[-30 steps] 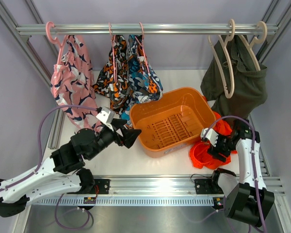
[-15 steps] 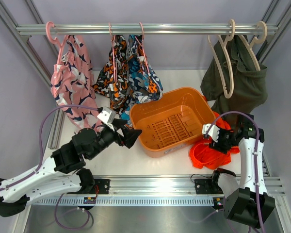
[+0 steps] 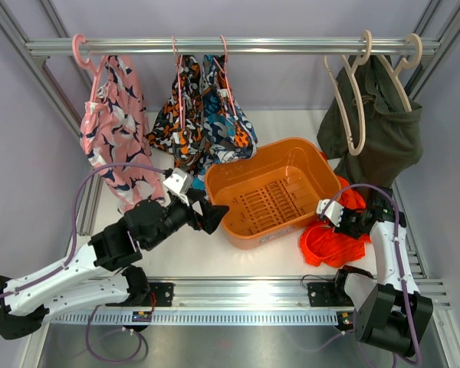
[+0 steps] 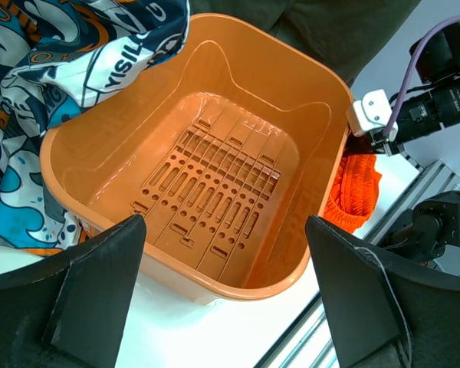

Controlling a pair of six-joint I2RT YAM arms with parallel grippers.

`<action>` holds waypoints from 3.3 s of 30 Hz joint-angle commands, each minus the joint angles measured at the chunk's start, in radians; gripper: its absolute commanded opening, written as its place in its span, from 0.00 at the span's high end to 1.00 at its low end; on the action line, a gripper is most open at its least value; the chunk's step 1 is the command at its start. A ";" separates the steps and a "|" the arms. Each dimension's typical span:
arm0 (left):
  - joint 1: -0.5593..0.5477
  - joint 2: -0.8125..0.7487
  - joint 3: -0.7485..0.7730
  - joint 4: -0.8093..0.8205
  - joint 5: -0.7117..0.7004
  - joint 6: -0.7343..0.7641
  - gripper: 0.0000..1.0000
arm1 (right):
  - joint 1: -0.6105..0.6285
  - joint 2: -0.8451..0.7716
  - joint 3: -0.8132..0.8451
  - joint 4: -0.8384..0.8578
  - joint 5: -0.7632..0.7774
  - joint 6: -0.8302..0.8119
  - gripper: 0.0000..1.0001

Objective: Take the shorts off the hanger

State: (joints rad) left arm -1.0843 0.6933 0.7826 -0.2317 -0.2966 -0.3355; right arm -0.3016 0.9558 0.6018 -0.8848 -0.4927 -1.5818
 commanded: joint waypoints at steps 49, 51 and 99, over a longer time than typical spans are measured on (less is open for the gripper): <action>0.001 0.069 0.106 0.065 0.001 0.029 0.06 | 0.285 0.211 1.194 0.943 -0.322 1.893 1.00; 0.001 0.063 0.101 0.065 -0.003 0.026 0.06 | 0.297 0.302 1.321 0.894 -0.255 1.919 1.00; 0.000 0.041 0.017 0.089 -0.010 -0.019 0.04 | 0.496 0.225 1.035 0.097 -0.028 1.192 0.31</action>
State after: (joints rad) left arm -1.0843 0.7532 0.8074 -0.1940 -0.2920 -0.3378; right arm 0.1944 1.2072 1.4567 -0.7208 -0.5819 -0.3832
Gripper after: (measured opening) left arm 0.955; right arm 0.678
